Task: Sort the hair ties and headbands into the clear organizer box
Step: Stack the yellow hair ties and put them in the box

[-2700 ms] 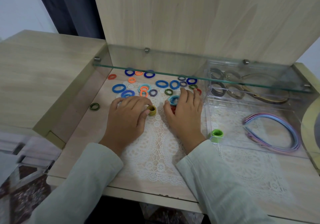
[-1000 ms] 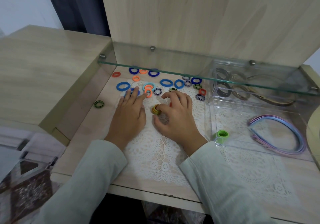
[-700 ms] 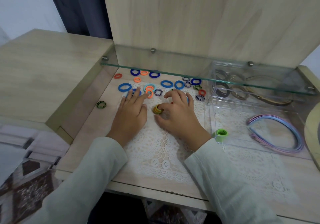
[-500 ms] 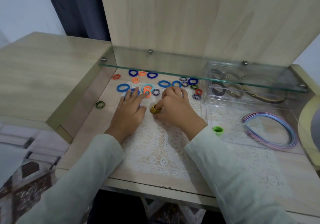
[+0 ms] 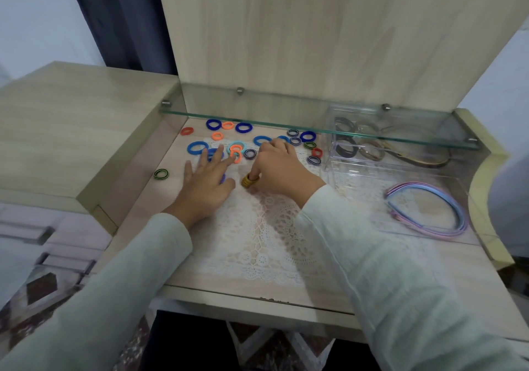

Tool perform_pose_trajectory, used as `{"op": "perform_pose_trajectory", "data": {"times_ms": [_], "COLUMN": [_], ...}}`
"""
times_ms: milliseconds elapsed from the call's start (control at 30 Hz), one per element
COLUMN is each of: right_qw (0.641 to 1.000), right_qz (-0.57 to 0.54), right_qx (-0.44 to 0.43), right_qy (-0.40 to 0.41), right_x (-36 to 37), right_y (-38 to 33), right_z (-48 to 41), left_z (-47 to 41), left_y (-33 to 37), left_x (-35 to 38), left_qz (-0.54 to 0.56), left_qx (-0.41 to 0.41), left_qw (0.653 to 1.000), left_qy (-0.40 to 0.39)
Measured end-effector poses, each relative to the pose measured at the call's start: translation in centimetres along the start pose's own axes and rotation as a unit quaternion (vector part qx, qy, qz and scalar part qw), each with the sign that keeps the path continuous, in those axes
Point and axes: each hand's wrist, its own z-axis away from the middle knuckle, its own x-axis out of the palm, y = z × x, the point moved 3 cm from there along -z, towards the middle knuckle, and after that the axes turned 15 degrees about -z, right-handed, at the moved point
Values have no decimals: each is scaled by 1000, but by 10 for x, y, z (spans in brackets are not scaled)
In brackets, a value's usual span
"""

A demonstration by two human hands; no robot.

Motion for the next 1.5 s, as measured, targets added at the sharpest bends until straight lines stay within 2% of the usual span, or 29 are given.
{"op": "perform_pose_trajectory", "data": {"times_ms": [100, 233, 500, 633, 733, 933, 1167, 1333, 1500], "right_qw": [1000, 1000, 999, 999, 998, 995, 991, 985, 980], "right_qz": [-3, -9, 0, -45, -47, -42, -56, -83, -98], "right_qx": [-13, -20, -42, -9, 11, 40, 76, 98, 124], "right_qy": [3, 2, 8, -18, -48, -79, -96, -115, -125], "right_x": [-1, -3, -15, -36, -54, -88, -106, -108, -104], "right_y": [0, 2, 7, 17, 29, 56, 91, 109, 125], "right_z": [1, 5, 17, 26, 33, 54, 85, 105, 119], "left_z": [15, 16, 30, 29, 26, 16, 9, 9, 13], "left_y": [7, 18, 49, 61, 82, 121, 165, 187, 198], "left_x": [6, 6, -3, -3, -7, -6, 3, 15, 17], "left_qz": [-81, -56, 99, 169, 219, 391, 363, 323, 337], "left_qx": [68, 83, 107, 105, 108, 104, 146, 174, 211], "left_qw": [993, 994, 989, 980, 970, 910, 912, 922, 909], "left_qy": [51, 36, 2, 15, -5, -87, -124, -122, -125]}}
